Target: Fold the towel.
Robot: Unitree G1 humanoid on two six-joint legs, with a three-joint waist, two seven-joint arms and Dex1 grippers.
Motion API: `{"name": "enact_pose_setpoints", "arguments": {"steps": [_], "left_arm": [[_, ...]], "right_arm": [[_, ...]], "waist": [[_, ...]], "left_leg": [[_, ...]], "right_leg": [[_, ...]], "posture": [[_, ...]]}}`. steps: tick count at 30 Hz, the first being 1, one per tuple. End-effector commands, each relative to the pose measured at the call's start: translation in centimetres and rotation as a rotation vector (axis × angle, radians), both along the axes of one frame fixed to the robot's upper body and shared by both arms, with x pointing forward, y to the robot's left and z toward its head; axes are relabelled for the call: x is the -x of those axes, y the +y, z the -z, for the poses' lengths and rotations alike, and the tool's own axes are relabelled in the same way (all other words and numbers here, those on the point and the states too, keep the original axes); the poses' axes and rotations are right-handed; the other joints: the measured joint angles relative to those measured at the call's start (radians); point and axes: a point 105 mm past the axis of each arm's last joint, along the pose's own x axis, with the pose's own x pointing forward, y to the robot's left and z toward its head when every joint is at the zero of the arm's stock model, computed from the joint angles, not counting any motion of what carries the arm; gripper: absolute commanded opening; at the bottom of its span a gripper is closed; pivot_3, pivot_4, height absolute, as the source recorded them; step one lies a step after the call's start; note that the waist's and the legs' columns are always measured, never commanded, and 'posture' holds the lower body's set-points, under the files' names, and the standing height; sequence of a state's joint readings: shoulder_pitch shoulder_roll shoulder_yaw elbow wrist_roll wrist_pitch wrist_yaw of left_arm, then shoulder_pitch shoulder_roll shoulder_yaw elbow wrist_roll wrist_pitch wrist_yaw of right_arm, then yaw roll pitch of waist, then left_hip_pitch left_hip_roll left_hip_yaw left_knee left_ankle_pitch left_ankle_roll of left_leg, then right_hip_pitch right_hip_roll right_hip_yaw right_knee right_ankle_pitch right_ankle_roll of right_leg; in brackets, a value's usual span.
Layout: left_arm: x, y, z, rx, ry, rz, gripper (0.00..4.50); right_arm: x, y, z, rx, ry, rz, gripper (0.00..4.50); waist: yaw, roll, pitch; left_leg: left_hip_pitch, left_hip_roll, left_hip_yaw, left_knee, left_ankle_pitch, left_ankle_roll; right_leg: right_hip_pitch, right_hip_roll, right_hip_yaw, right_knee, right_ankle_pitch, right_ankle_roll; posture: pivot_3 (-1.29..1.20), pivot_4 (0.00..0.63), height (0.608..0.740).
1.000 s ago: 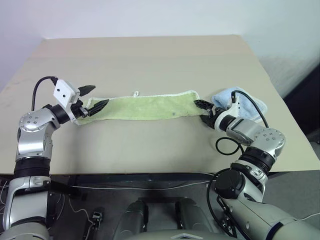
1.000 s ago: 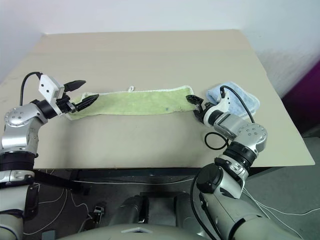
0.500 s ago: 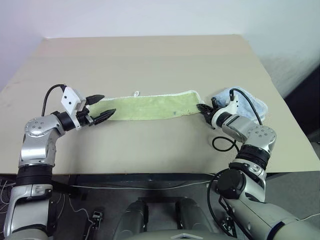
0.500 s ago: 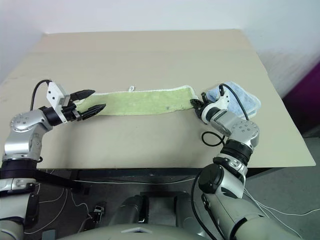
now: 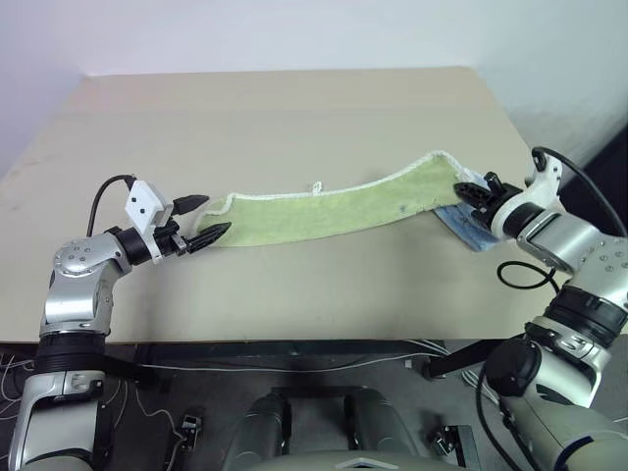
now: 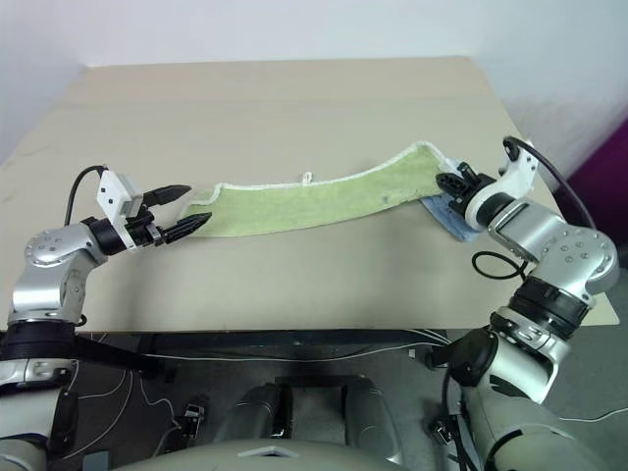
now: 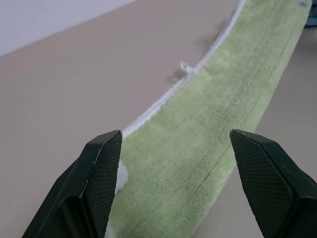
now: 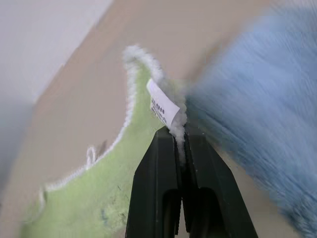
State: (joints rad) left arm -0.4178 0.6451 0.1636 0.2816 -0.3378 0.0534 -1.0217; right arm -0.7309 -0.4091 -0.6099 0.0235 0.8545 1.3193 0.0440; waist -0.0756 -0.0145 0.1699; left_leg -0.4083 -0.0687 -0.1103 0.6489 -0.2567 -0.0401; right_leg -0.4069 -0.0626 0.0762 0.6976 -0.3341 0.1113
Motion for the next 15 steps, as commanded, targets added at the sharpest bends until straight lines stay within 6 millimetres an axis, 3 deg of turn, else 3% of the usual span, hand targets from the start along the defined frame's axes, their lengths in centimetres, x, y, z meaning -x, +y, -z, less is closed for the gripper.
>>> {"name": "enact_pose_setpoints", "arguments": {"steps": [1, 4, 8, 11, 15], "left_arm": [[-0.2, -0.6, -0.8, -0.008, -0.036, 0.02, 3.65], [-0.3, -0.7, -0.8, -0.002, -0.038, 0.022, 3.65], [-0.3, -0.9, -0.8, 0.004, -0.044, 0.021, 3.65], [-0.1, -0.8, -0.9, 0.01, -0.049, 0.01, 3.65], [0.4, -0.4, -0.7, 0.014, -0.049, -0.006, 3.65]], "right_arm": [[0.4, 5.7, -2.4, 0.13, -0.116, -0.237, 0.02], [0.6, 9.4, -1.1, 0.257, -0.12, -0.378, 0.02], [0.0, 12.3, 1.9, 0.414, -0.111, -0.479, 0.02], [-0.8, 13.1, 3.8, 0.468, -0.097, -0.487, 0.02], [-1.2, 13.5, 4.4, 0.466, -0.096, -0.501, 0.02]], "waist": [[0.001, 0.0, 0.0], [0.007, 0.0, 0.0], [0.012, -0.001, 0.0], [0.011, -0.001, 0.0], [0.009, -0.001, 0.0]], "left_leg": [[0.0, 0.0, 0.0, 0.0, 0.0, 0.0], [0.0, 0.0, 0.0, 0.0, 0.0, 0.0], [-0.001, -0.002, -0.001, 0.001, 0.0, 0.0], [-0.001, -0.002, -0.002, 0.001, 0.0, 0.0], [-0.001, -0.002, -0.002, 0.0, 0.0, 0.0]], "right_leg": [[0.0, 0.0, 0.0, 0.0, 0.0, 0.0], [0.001, 0.0, -0.001, -0.001, 0.0, 0.0], [0.001, -0.002, -0.001, -0.003, 0.0, 0.0], [0.001, -0.002, -0.002, -0.003, 0.0, 0.0], [0.0, -0.002, -0.002, -0.003, 0.0, 0.0]], "posture": [[0.0, 0.15, 0.74], [0.0, 0.15, 0.74], [0.0, 0.15, 0.74], [0.0, 0.15, 0.74], [0.0, 0.15, 0.74]]}}
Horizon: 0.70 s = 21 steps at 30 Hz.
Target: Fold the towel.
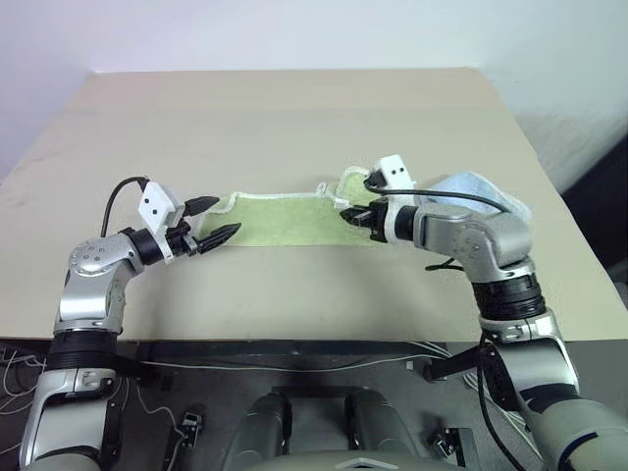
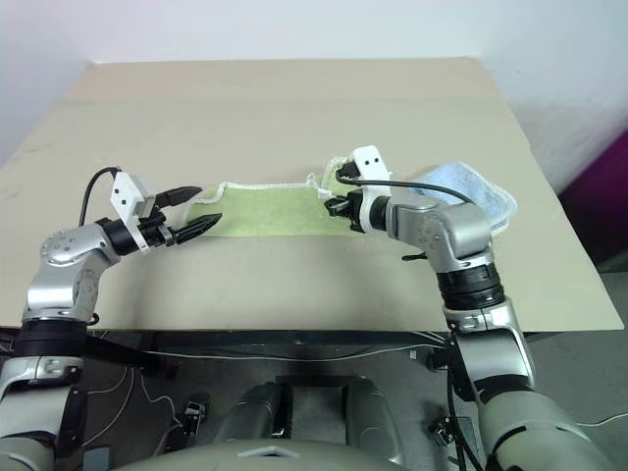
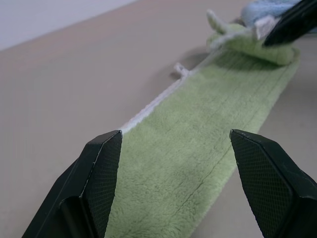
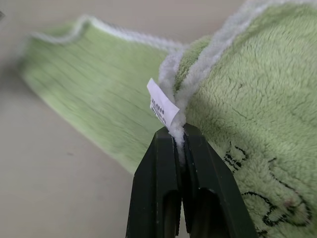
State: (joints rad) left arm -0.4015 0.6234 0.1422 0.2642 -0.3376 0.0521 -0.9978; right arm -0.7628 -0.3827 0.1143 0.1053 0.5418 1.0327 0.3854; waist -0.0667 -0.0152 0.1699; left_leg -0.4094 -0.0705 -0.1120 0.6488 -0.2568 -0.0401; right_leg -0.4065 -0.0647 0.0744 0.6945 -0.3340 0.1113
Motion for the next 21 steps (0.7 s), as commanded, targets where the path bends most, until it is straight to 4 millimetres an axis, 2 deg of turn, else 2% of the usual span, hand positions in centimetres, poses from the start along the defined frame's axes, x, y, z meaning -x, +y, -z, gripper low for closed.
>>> {"name": "enact_pose_setpoints", "arguments": {"steps": [1, 4, 7, 11, 14, 15, 18, 21], "left_arm": [[0.4, 0.4, -1.4, 0.005, -0.058, -0.016, 3.65], [0.7, 0.5, -1.2, 0.011, -0.055, -0.022, 3.65], [0.9, 0.4, -1.1, 0.017, -0.051, -0.026, 3.65], [1.1, 0.3, -1.1, 0.048, -0.043, -0.04, 3.65], [1.3, 0.4, -1.0, 0.119, -0.023, -0.073, 3.65], [1.4, 0.4, -1.0, 0.162, -0.008, -0.091, 3.65], [1.8, 0.2, -0.7, 0.249, 0.033, -0.122, 3.65], [2.6, -0.4, 0.1, 0.35, 0.106, -0.144, 3.65]], "right_arm": [[-0.3, 0.3, -1.1, -0.023, -0.048, -0.025, 0.25], [0.2, 0.5, -1.2, -0.059, -0.036, -0.046, 0.93], [1.2, 0.7, -2.0, -0.123, -0.029, -0.09, 1.9], [2.1, 0.3, -3.7, -0.145, -0.101, -0.097, 3.2], [2.3, -0.4, -5.2, -0.175, -0.199, -0.079, 3.2], [1.9, -0.8, -5.4, -0.175, -0.223, -0.051, 3.04], [0.9, -1.3, -5.1, -0.145, -0.265, -0.019, 2.26], [-0.3, -0.8, -3.8, -0.067, -0.319, -0.025, 1.24]], "waist": [[0.0, 0.0, 0.0], [-0.001, 0.0, 0.0], [0.001, 0.0, 0.0], [0.003, 0.0, 0.0], [0.003, 0.0, 0.0], [0.003, 0.0, 0.0], [0.003, 0.0, 0.0], [0.0, 0.0, 0.0]], "left_leg": [[0.0, 0.0, 0.0, 0.0, 0.0, 0.0], [0.0, 0.0, 0.0, 0.0, 0.0, 0.0], [0.0, 0.0, 0.0, 0.0, 0.0, 0.0], [0.0, 0.0, 0.0, 0.0, 0.0, 0.0], [0.0, 0.0, 0.0, -0.001, 0.0, 0.0], [0.0, 0.0, -0.001, -0.001, 0.0, 0.0], [0.0, 0.0, -0.001, -0.001, 0.0, 0.0], [0.0, 0.0, -0.001, -0.001, 0.0, 0.0]], "right_leg": [[0.0, 0.0, 0.0, 0.0, 0.0, 0.0], [0.0, 0.0, 0.0, 0.0, 0.0, 0.0], [0.0, 0.0, 0.0, 0.0, 0.0, 0.0], [0.0, 0.0, 0.0, -0.001, 0.0, 0.0], [0.0, 0.0, 0.0, -0.001, 0.0, 0.0], [0.0, 0.0, 0.0, -0.001, 0.0, 0.0], [0.001, 0.0, 0.0, -0.001, 0.0, 0.0], [0.001, 0.0, 0.0, -0.001, 0.0, 0.0]], "posture": [[0.0, 0.15, 0.74], [0.0, 0.15, 0.74], [0.0, 0.15, 0.74], [0.0, 0.15, 0.74], [0.0, 0.15, 0.74], [0.0, 0.15, 0.74], [0.0, 0.15, 0.74], [0.0, 0.15, 0.74]]}}
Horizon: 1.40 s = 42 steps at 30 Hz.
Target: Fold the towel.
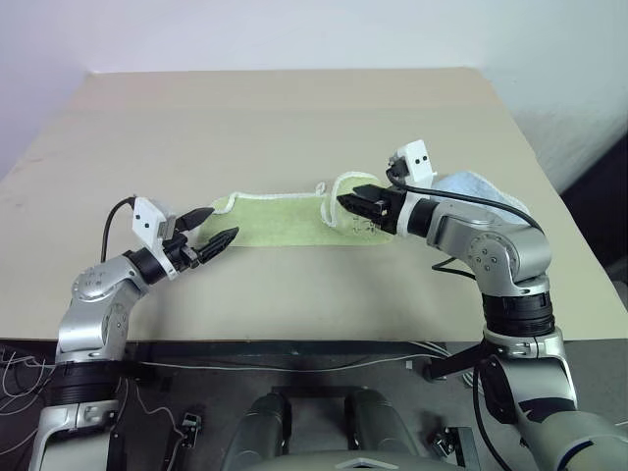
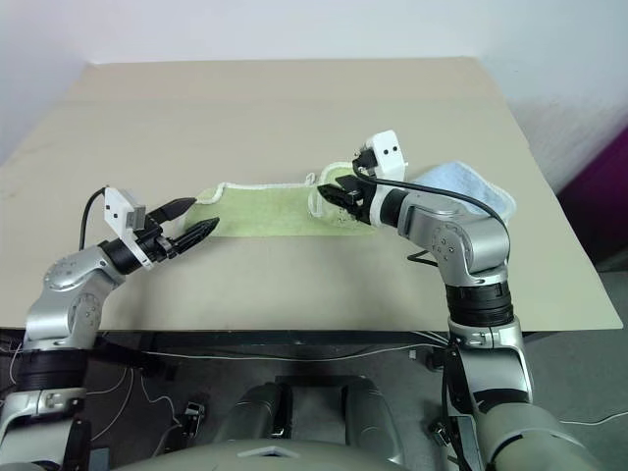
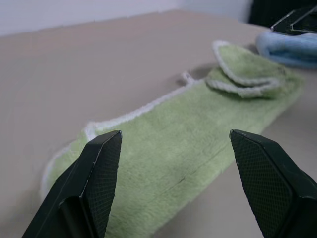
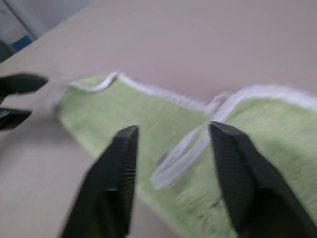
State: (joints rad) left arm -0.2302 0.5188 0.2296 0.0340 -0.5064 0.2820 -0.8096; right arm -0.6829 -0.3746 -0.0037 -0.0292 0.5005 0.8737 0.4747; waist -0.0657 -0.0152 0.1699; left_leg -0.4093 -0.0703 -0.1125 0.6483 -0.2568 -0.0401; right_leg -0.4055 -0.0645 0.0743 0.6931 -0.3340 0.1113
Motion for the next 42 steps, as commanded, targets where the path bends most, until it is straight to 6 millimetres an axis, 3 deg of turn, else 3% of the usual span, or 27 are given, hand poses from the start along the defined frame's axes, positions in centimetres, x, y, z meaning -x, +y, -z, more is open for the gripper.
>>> {"name": "enact_pose_setpoints", "arguments": {"steps": [1, 4, 9, 13, 17, 22, 25, 31, 38, 42], "left_arm": [[0.9, -0.3, -0.9, 0.081, 0.003, -0.011, 3.65], [1.9, -0.6, 0.2, 0.192, 0.084, -0.029, 3.65], [3.0, -0.8, 0.3, 0.429, 0.163, -0.09, 3.65], [3.4, -0.5, 1.6, 0.506, 0.264, -0.163, 3.65], [3.3, -0.4, 2.6, 0.563, 0.353, -0.227, 3.65], [2.8, -0.1, 3.7, 0.665, 0.449, -0.309, 4.48], [2.0, 0.7, 3.7, 0.749, 0.467, -0.375, 4.48], [0.8, 2.0, 3.9, 0.844, 0.497, -0.488, 4.48], [-0.4, 2.0, 4.3, 0.912, 0.55, -0.497, 4.48], [-1.1, 2.0, 4.9, 0.938, 0.59, -0.517, 3.29]], "right_arm": [[-1.1, 0.5, 0.5, 0.08, -0.101, -0.006, 0.89], [-2.2, 0.9, 3.2, 0.145, -0.109, -0.013, 0.06], [-3.1, 0.8, 8.3, 0.284, -0.064, -0.003, 0.06], [-2.6, 0.8, 9.1, 0.299, -0.061, -0.034, 0.06], [-2.4, 0.9, 7.6, 0.277, -0.108, -0.048, 0.06], [-1.8, 1.5, 3.9, 0.225, -0.222, -0.076, 0.0], [-1.1, 1.6, 1.9, 0.192, -0.279, -0.094, 0.0], [2.0, 1.8, -3.0, 0.123, -0.404, -0.207, 0.0], [2.8, 1.0, -5.2, 0.108, -0.455, -0.194, 0.0], [2.8, 0.9, -5.3, 0.101, -0.455, -0.178, 0.0]], "waist": [[-0.001, 0.0, 0.0], [-0.004, 0.0, 0.0], [-0.001, 0.0, 0.0], [-0.002, -0.002, -0.001], [0.0, -0.002, -0.001], [0.003, -0.001, -0.001], [0.008, -0.001, -0.001], [0.022, -0.002, -0.001], [0.024, -0.001, -0.001], [0.027, -0.001, -0.001]], "left_leg": [[0.0, 0.0, 0.0, 0.0, 0.0, 0.0], [0.0, 0.0, 0.0, 0.0, 0.0, 0.0], [0.0, 0.0, 0.0, 0.0, 0.0, 0.0], [0.003, 0.0, 0.0, 0.001, 0.0, 0.0], [0.005, 0.0, -0.001, 0.0, 0.0, 0.0], [0.005, 0.0, -0.001, 0.0, 0.0, 0.0], [0.005, 0.0, -0.001, 0.0, 0.0, 0.0], [0.005, 0.0, -0.001, 0.0, 0.0, 0.0], [0.007, 0.0, -0.002, 0.0, 0.0, 0.0], [0.007, 0.0, -0.002, 0.0, 0.0, 0.0]], "right_leg": [[0.0, 0.0, 0.0, 0.0, 0.0, 0.0], [0.0, 0.0, 0.0, 0.0, 0.0, 0.0], [0.0, 0.0, 0.0, 0.0, 0.0, 0.0], [0.004, 0.001, -0.001, 0.0, 0.0, 0.0], [0.007, 0.001, -0.001, -0.002, 0.0, 0.0], [0.007, 0.001, -0.001, -0.002, 0.0, 0.0], [0.007, 0.001, -0.001, -0.002, 0.0, 0.0], [0.007, 0.001, -0.002, -0.005, 0.0, 0.0], [0.01, 0.001, -0.003, -0.005, 0.001, -0.001], [0.01, 0.001, -0.003, -0.006, 0.001, -0.001]], "posture": [[0.0, 0.15, 0.74], [0.0, 0.15, 0.74], [0.0, 0.15, 0.74], [0.0, 0.15, 0.74], [0.0, 0.15, 0.74], [0.0, 0.15, 0.74], [0.0, 0.15, 0.74], [0.0, 0.15, 0.74], [0.0, 0.15, 0.74], [0.0, 0.15, 0.74]]}}
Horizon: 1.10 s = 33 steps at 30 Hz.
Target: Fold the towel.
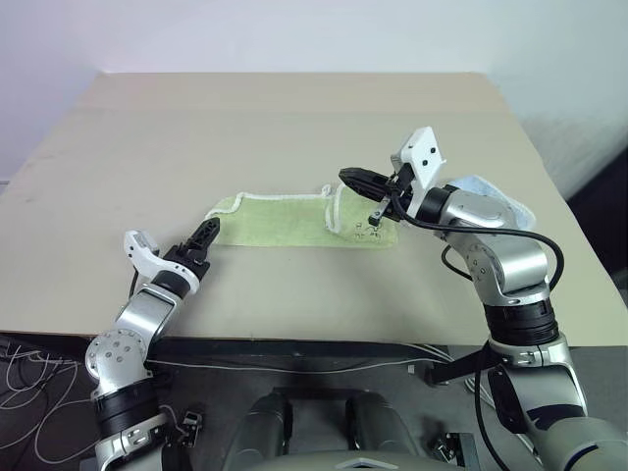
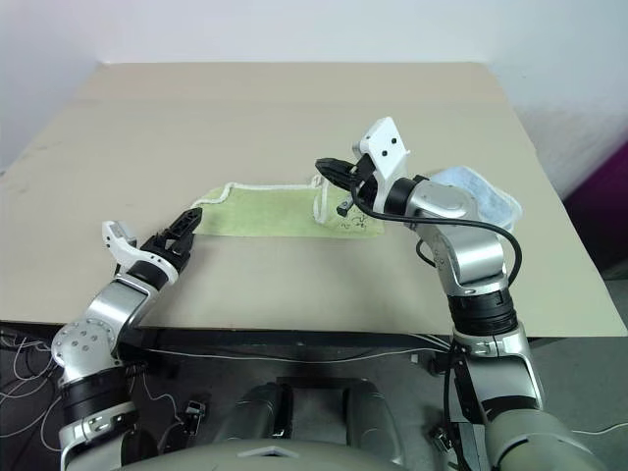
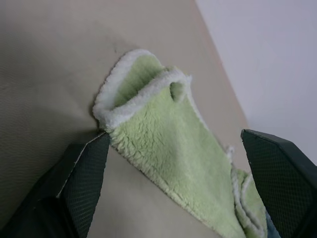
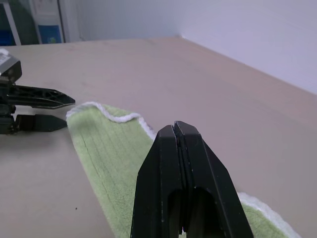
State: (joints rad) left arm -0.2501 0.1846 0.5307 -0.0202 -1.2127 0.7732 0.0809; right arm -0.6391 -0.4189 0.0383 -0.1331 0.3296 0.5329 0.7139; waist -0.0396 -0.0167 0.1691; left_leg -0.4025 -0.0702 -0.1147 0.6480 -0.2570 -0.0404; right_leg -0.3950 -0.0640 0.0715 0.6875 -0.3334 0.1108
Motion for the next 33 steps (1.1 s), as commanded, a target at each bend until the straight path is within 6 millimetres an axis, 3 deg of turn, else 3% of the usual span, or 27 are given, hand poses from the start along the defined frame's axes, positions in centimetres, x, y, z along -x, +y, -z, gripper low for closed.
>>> {"name": "enact_pose_setpoints", "arguments": {"steps": [1, 10, 14, 20, 24, 27, 33], "left_arm": [[-0.4, 0.6, 1.1, 0.031, 0.056, -0.04, 2.95], [-1.6, 0.0, 0.3, 0.036, 0.021, -0.027, 0.01], [-1.5, 0.6, -0.4, 0.047, -0.029, -0.05, 0.01], [-1.0, 3.7, -5.6, -0.136, -0.273, -0.066, 0.01], [-1.3, 4.1, -8.4, -0.266, -0.37, -0.035, 0.01], [-1.6, 2.6, -9.9, -0.396, -0.437, 0.056, 0.01], [-2.4, -6.3, -9.4, -0.716, -0.531, 0.427, 0.01]], "right_arm": [[0.5, -0.1, -1.6, -0.026, -0.055, 0.001, 0.0], [1.1, 0.3, -0.9, -0.028, -0.034, -0.01, 0.0], [1.4, 0.4, -0.5, -0.028, -0.018, -0.01, 0.0], [1.7, -0.3, 1.7, 0.003, 0.041, 0.007, 0.0], [1.4, -1.7, 3.3, 0.036, 0.084, 0.066, 0.0], [0.9, -3.1, 4.3, 0.052, 0.109, 0.13, 0.0], [0.3, -4.8, 4.9, 0.041, 0.124, 0.216, 0.0]], "waist": [[0.001, 0.0, 0.0], [0.005, 0.0, 0.0], [0.007, 0.0, 0.0], [0.0, -0.001, 0.001], [0.005, -0.001, 0.001], [0.01, -0.001, 0.001], [0.029, -0.001, 0.001]], "left_leg": [[0.0, 0.0, 0.0, 0.0, 0.0, 0.0], [0.0, 0.0, -0.001, 0.0, 0.0, 0.0], [0.0, 0.0, -0.001, 0.0, 0.0, 0.0], [-0.002, 0.0, -0.001, -0.001, 0.0, 0.0], [-0.003, 0.0, -0.001, -0.001, 0.0, 0.0], [-0.003, 0.0, -0.001, -0.001, 0.0, 0.0], [-0.004, -0.001, -0.001, -0.001, 0.0, 0.0]], "right_leg": [[0.0, 0.0, 0.0, 0.0, 0.0, 0.0], [0.0, 0.0, -0.001, -0.001, 0.0, 0.0], [0.0, 0.0, -0.001, -0.001, 0.0, 0.0], [-0.002, 0.0, -0.001, -0.001, 0.0, 0.0], [-0.002, 0.0, -0.001, -0.002, 0.0, 0.0], [-0.002, 0.0, -0.001, -0.004, 0.001, 0.0], [-0.002, 0.0, -0.002, -0.005, 0.001, 0.0]], "posture": [[0.0, 0.15, 0.74], [0.0, 0.15, 0.74], [0.0, 0.15, 0.74], [0.0, 0.15, 0.74], [0.0, 0.15, 0.74], [0.0, 0.15, 0.74], [0.0, 0.15, 0.74]]}}
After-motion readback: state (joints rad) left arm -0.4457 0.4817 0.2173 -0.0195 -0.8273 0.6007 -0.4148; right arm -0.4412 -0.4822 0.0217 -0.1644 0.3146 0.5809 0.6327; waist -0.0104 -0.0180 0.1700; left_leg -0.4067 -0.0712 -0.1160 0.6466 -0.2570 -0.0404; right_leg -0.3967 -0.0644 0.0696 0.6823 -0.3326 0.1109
